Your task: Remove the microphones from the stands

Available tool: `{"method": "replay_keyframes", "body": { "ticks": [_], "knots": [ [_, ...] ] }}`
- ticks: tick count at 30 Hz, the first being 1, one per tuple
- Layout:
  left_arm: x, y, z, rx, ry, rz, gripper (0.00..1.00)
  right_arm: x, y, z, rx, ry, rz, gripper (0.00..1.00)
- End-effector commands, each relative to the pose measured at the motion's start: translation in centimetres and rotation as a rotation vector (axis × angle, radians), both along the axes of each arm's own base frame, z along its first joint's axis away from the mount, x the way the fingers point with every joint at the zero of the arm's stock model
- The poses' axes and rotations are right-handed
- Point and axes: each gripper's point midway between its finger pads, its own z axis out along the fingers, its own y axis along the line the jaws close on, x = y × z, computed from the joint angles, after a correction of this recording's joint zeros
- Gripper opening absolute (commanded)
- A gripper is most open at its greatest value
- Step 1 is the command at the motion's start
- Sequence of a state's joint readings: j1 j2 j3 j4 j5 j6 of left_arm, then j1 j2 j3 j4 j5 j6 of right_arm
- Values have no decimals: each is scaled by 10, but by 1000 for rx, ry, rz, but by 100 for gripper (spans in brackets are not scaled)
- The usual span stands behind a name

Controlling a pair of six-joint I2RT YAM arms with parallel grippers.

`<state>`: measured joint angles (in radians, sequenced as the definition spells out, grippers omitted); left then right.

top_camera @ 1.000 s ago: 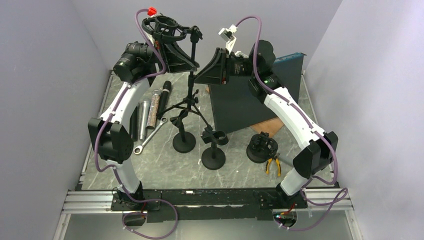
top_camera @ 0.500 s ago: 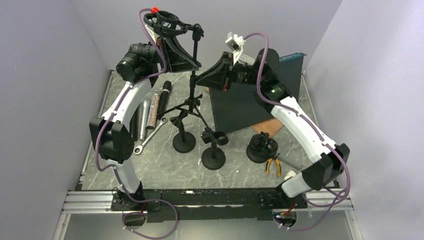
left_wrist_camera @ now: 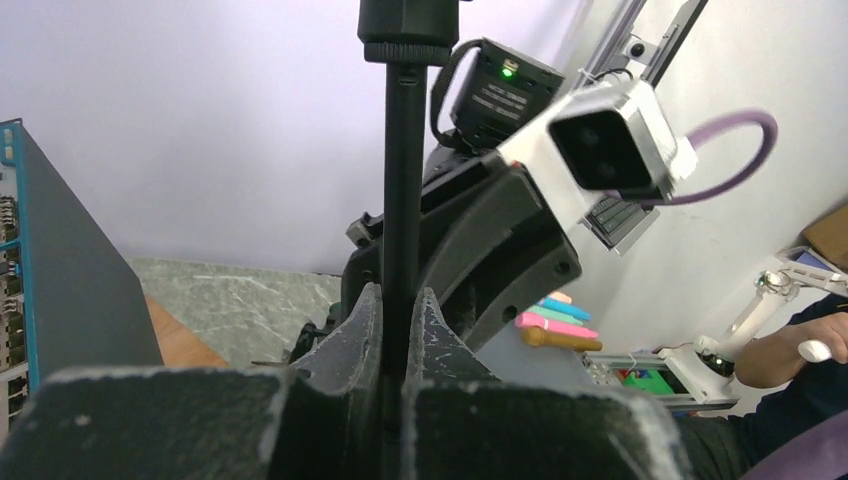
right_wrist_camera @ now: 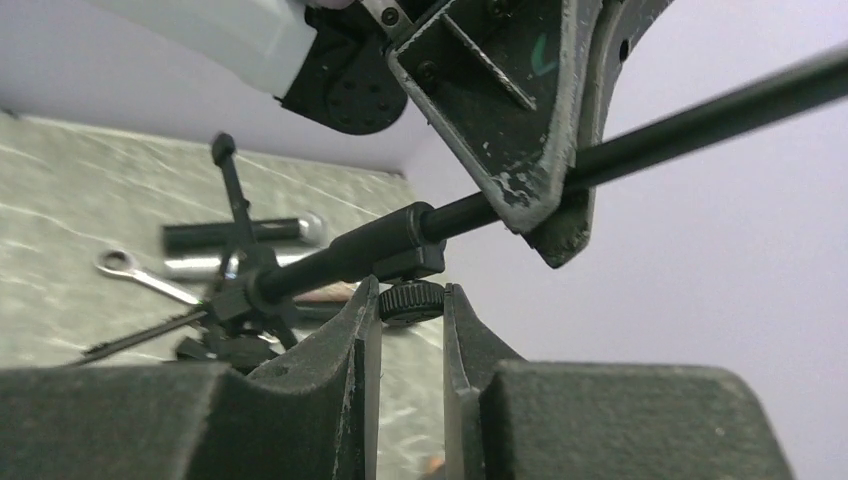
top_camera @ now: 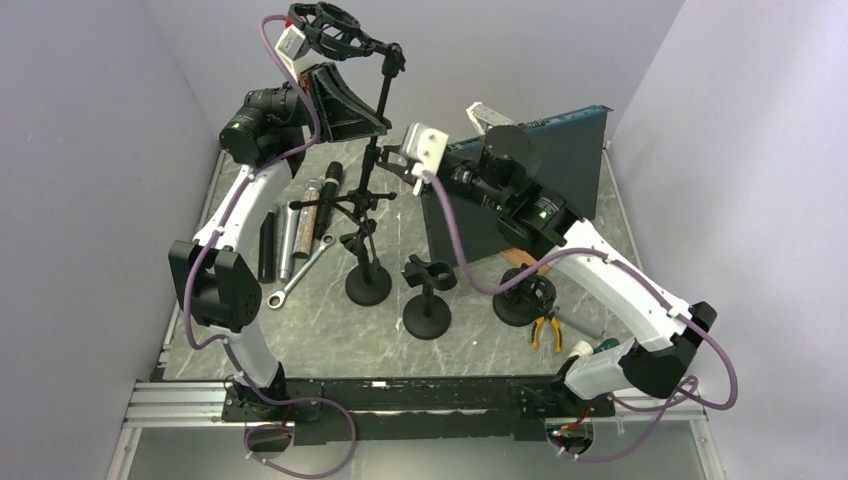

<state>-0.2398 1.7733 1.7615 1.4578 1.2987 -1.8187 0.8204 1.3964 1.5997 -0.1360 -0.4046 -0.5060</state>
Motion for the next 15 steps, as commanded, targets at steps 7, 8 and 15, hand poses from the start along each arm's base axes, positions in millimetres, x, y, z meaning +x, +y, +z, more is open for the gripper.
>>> {"method": "replay_keyframes", "body": {
  "ticks": [7, 8, 15],
  "knots": [
    [-14, -5, 22, -56, -3, -7, 0, -2, 11, 27, -184, -573, -362, 0],
    [-13, -5, 21, -52, -7, -3, 0, -1, 11, 26, -191, -598, -398, 0],
    [2, -5, 16, -32, -22, 39, 0, -3, -9, 23, -35, -466, -422, 61]
  ]
}}
